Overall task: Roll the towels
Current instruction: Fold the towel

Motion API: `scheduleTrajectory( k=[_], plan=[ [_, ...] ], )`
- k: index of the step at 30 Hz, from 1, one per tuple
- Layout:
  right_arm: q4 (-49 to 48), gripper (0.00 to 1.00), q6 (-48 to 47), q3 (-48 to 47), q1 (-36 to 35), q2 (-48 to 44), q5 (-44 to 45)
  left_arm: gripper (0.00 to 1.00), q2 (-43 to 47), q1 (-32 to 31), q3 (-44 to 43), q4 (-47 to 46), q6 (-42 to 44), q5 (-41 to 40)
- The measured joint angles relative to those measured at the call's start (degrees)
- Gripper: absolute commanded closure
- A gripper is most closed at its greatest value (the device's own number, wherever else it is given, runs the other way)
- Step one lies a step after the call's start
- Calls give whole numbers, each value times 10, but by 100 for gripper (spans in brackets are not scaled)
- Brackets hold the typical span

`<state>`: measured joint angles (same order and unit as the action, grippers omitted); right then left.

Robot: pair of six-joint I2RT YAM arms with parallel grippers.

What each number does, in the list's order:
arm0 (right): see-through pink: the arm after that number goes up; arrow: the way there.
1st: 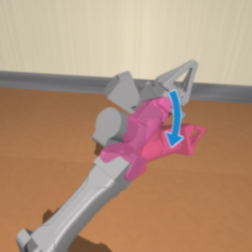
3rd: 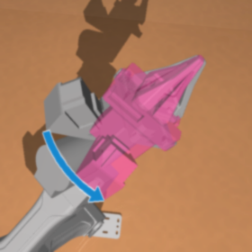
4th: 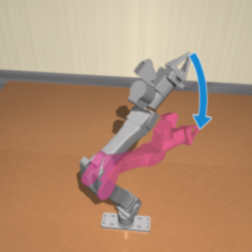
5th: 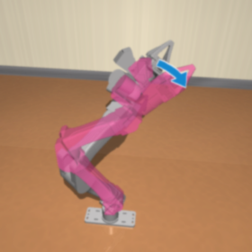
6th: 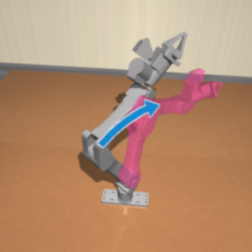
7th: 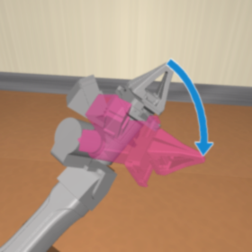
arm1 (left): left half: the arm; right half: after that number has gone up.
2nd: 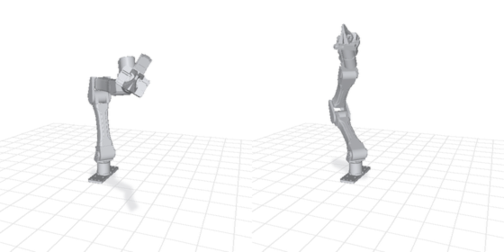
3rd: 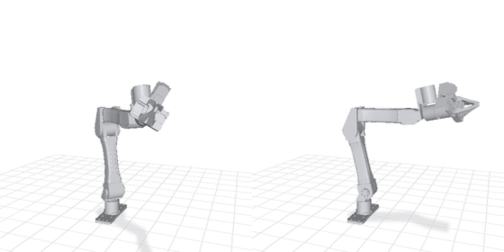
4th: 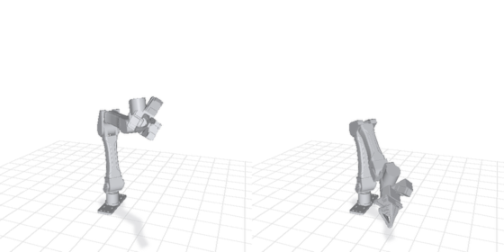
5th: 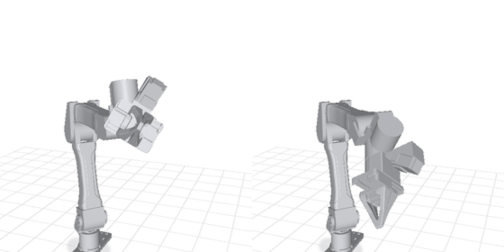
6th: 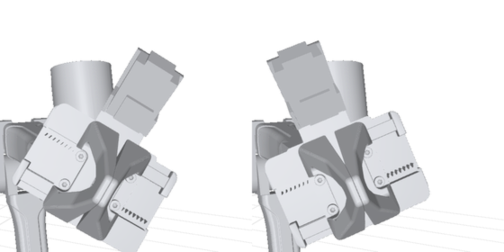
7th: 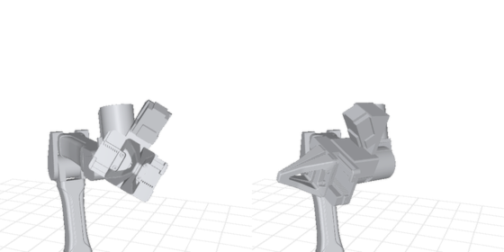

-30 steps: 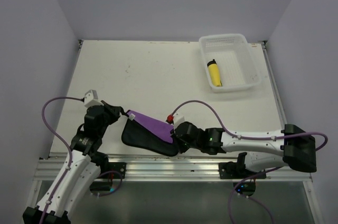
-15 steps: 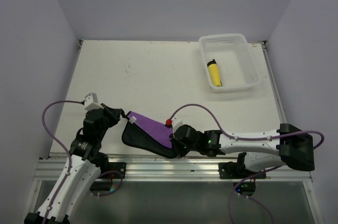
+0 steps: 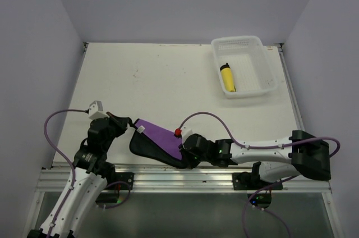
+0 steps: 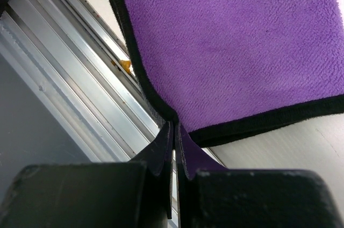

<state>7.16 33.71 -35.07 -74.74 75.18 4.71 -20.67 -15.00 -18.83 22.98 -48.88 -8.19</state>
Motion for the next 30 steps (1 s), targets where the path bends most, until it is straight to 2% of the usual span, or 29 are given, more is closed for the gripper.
scheduleTrajectory(
  k=[5,9,25,27,30],
  plan=[
    [-7,100,1,3,0,8,-2,100,2,0,0,4,0,0],
    [-15,100,2,5,-1,21,-4,88,3,0,0,8,-1,0],
    [-17,100,2,9,-2,45,-12,80,8,0,0,9,-10,-8],
    [-17,96,3,9,-2,47,-13,80,3,0,0,8,-11,-8],
    [-15,80,4,9,-2,46,-12,80,-6,0,0,6,-11,-8]
  ],
)
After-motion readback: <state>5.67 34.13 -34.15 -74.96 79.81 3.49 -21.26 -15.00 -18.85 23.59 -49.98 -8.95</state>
